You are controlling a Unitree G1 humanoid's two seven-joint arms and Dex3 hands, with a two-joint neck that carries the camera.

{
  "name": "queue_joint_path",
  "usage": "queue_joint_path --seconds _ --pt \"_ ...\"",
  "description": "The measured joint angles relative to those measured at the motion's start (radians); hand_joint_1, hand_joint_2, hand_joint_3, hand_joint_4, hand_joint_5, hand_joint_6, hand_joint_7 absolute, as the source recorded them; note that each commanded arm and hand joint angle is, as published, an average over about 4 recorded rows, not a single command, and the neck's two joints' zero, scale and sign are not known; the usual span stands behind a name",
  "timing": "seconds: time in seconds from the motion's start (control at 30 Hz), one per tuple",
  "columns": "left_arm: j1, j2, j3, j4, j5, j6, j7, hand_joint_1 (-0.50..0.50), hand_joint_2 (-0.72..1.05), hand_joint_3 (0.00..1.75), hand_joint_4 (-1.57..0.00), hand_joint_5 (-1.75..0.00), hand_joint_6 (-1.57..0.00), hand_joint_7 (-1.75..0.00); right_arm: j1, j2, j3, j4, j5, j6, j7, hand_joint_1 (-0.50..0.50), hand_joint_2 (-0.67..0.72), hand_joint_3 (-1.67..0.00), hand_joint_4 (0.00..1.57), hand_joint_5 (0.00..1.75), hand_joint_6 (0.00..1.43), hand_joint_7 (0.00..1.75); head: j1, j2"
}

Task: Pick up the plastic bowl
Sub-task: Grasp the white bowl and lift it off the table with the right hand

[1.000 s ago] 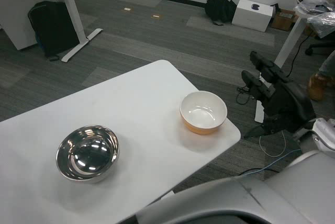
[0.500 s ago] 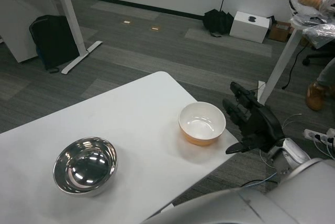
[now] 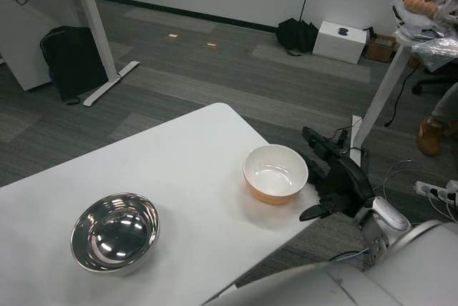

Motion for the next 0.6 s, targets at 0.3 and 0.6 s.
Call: queue_joint_path --seconds 0.3,0.6 --pt "0.0 0.0 -0.002 0.0 0.0 0.0 0.0 -0.5 0.6 0.0 -0.86 -0.31 -0.03 0.0 -0.014 -0.003 0.012 -0.006 -0.016 -0.001 -0.001 -0.46 -0.03 -0.08 0.0 0.0 0.0 0.0 -0.001 -0.002" --pt "0.0 0.0 -0.002 0.0 0.0 0.0 0.0 -0.5 0.6 0.0 -0.86 -0.31 -0.03 0.0 -0.035 -0.016 0.016 -0.036 -0.083 -0.002 -0.002 -0.46 0.0 -0.08 0.0 0.0 0.0 0.0 0.0 0.004"
